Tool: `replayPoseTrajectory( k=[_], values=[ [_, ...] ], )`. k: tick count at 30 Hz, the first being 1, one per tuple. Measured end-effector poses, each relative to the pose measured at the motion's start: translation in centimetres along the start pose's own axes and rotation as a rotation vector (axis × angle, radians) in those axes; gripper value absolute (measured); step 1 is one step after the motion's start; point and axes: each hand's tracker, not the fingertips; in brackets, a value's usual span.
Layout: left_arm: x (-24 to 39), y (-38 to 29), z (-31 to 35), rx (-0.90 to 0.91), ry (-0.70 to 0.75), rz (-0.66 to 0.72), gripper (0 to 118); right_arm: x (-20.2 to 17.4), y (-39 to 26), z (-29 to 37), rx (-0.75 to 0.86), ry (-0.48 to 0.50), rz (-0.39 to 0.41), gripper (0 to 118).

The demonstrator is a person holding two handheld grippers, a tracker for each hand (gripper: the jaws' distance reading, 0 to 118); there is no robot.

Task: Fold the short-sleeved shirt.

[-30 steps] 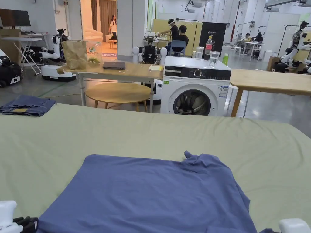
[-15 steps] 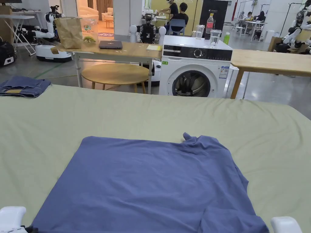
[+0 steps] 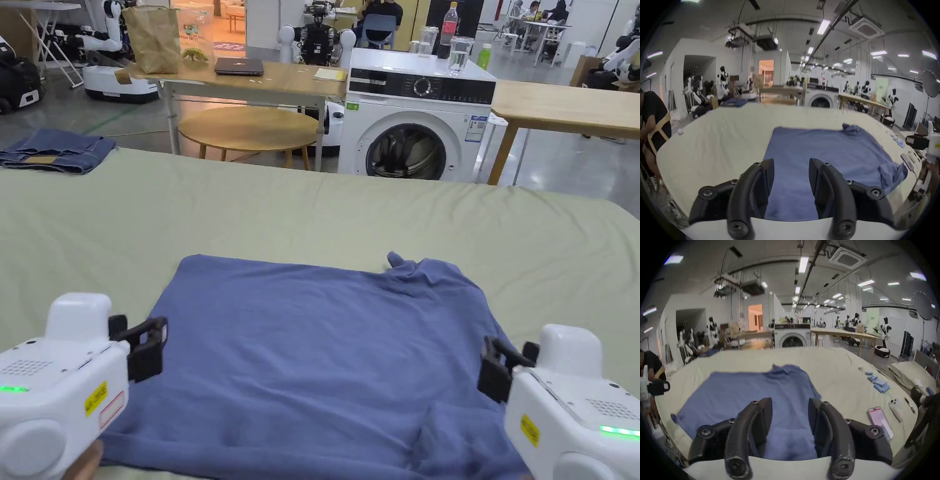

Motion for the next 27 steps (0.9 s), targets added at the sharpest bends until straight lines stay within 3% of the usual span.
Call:
replayPoseTrajectory(
  k=[2, 5, 9, 13, 18, 21, 26, 27],
  values=[
    [1.4, 0.4, 0.0, 0.052, 0.008, 0.004, 40, -1.5, 0.1, 0.2, 0.053, 0.006, -0.024, 20],
    [3.1, 0.7, 0.2, 0.117, 0.036, -0.033, 1, -2.8, 0.0, 0.4, 0.088, 0.003, -0.034, 0],
    [3.8, 0.8, 0.5, 0.142, 0.048, -0.039, 0, -3.4, -0.3, 0.8, 0.128, -0.004, -0.036, 0],
    [2.8, 1.3, 0.8, 0.082, 0.051, -0.031, 0, -3.5, -0.3, 0.5, 0.090, 0.015, 0.018, 0],
    [-1.6, 1.2, 1.4, -0.105, 0.042, 0.029, 0, -2.8, -0.9, 0.7, 0.072, -0.024, 0.050, 0],
    [-5.2, 0.1, 1.3, -0.279, -0.002, 0.111, 0, -2.0, -1.2, 0.4, 0.028, 0.001, 0.051, 0],
    [-8.2, -2.2, 0.4, -0.488, 0.050, 0.153, 0, -2.0, -2.3, -0.1, -0.031, 0.010, 0.074, 0],
    [-8.4, -2.6, 0.3, -0.522, 0.047, 0.166, 10, -2.1, -2.5, -0.3, -0.046, 0.015, 0.077, 0]
  ],
)
